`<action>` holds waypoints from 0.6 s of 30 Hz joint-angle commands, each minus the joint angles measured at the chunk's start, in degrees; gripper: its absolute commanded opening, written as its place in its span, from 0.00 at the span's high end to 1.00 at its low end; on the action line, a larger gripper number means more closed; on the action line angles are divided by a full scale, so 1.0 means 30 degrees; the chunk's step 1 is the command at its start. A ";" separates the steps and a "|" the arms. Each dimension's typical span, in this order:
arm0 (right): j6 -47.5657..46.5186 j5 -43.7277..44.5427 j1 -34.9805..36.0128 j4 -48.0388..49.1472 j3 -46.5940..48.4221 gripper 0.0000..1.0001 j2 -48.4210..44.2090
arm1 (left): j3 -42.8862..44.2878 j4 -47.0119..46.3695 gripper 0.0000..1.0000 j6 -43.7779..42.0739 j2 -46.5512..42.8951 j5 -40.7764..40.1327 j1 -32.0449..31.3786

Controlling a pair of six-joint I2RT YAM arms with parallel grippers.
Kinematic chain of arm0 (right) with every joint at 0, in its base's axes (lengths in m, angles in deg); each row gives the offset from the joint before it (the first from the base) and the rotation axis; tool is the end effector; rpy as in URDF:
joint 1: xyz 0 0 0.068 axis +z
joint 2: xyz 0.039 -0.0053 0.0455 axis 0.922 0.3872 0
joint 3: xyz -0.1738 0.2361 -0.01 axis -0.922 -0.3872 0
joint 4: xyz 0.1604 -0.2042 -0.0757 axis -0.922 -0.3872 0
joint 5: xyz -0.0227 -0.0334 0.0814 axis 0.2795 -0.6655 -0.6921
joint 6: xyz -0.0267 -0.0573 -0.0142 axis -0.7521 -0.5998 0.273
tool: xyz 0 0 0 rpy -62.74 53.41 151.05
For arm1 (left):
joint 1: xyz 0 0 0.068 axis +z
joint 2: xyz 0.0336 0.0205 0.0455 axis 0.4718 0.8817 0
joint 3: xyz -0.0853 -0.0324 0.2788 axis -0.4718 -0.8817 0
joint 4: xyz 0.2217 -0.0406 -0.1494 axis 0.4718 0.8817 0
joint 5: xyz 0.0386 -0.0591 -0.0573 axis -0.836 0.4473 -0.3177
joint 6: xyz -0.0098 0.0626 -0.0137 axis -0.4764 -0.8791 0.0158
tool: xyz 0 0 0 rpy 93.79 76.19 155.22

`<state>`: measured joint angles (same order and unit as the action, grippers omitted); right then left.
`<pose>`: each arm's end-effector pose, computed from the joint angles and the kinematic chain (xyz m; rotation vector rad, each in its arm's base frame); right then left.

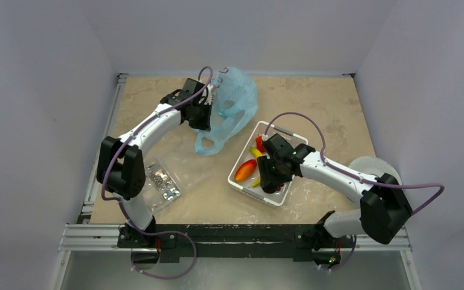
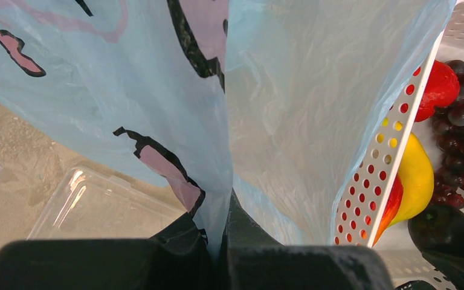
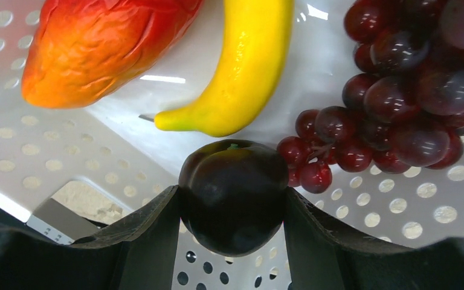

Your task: Take the fake fruits out of the plastic bag

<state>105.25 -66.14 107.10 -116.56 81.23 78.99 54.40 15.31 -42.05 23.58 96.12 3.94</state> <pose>0.1968 0.1626 0.2099 -0.2857 2.7818 0.2681 0.3686 -0.1726 0.2717 0.2426 2.5815 -0.4213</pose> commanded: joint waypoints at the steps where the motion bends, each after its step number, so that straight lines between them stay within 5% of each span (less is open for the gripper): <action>1: -0.0160 -0.0501 0.0473 0.0148 0.0021 0.47 -0.0200 | 0.0245 -0.0218 1.00 0.0028 -0.0095 0.0137 -0.0149; 9: -0.0322 -0.0382 0.0736 0.0065 0.0297 0.30 -0.0513 | 0.0240 -0.0229 1.00 0.0031 -0.0037 0.0137 -0.0163; 18: -0.0846 -0.0429 0.0741 0.1466 0.1651 0.25 -0.1544 | 0.0261 -0.0218 1.00 -0.0077 0.0021 0.0065 -0.0155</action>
<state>104.31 -67.32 109.02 -115.84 81.39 76.61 54.40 15.31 -42.08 23.58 96.12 3.70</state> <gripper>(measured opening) 0.747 0.005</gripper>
